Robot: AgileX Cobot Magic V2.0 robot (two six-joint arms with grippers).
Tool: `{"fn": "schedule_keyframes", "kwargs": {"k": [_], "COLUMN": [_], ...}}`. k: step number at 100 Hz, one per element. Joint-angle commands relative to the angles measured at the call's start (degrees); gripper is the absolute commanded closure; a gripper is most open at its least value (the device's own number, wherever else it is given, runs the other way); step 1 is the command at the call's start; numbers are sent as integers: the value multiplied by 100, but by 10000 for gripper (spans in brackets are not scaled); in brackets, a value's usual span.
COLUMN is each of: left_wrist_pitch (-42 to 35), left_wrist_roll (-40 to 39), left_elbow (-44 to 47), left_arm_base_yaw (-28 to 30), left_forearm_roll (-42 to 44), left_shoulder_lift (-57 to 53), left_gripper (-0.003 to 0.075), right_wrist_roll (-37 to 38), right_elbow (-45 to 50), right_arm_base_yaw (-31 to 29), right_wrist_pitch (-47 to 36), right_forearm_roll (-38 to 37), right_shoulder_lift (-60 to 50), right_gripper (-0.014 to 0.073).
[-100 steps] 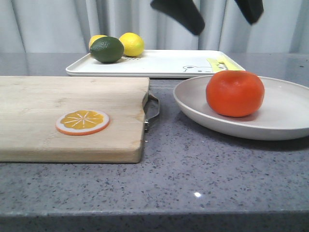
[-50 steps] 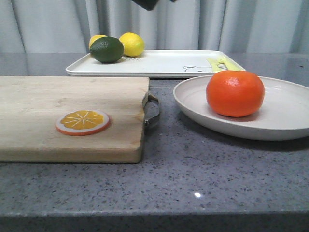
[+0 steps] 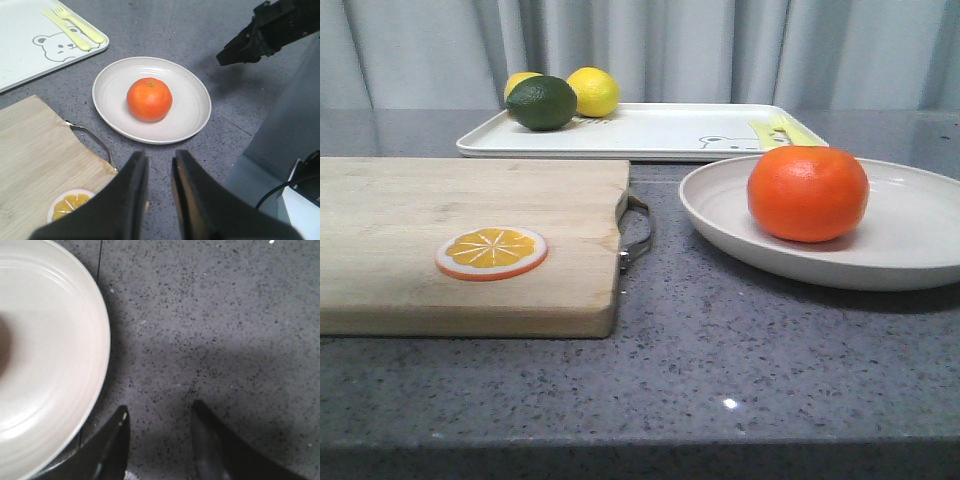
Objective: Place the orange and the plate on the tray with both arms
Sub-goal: 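Move the right gripper to the plate rim and grip it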
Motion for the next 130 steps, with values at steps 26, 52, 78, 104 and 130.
{"fn": "schedule_keyframes", "kwargs": {"k": [26,52,78,104,130], "left_wrist_pitch": [-342,-306,-258,-247,-247], "left_wrist_roll": [-41,-41,-41,-41,-41], "left_elbow": [7,21,33,33,33], "left_arm_base_yaw": [11,11,11,11,11], "left_forearm_roll": [-78,-78,-78,-56,-56], "left_shoulder_lift": [-585,-585,-585,-585,-585], "left_gripper": [605,605,605,605,605], "right_wrist_roll": [-72,-84,-84,-84,-84], "right_elbow": [-1227,-1631,-1694,-1694,-1694], "right_arm_base_yaw": [-19,-5,-5,-5,-5], "right_wrist_pitch": [260,481,525,525,485], "right_forearm_roll": [565,767,935,935,935], "right_shoulder_lift": [1353,1928,2245,2370,2370], "right_gripper": [272,272,272,482,667]}}
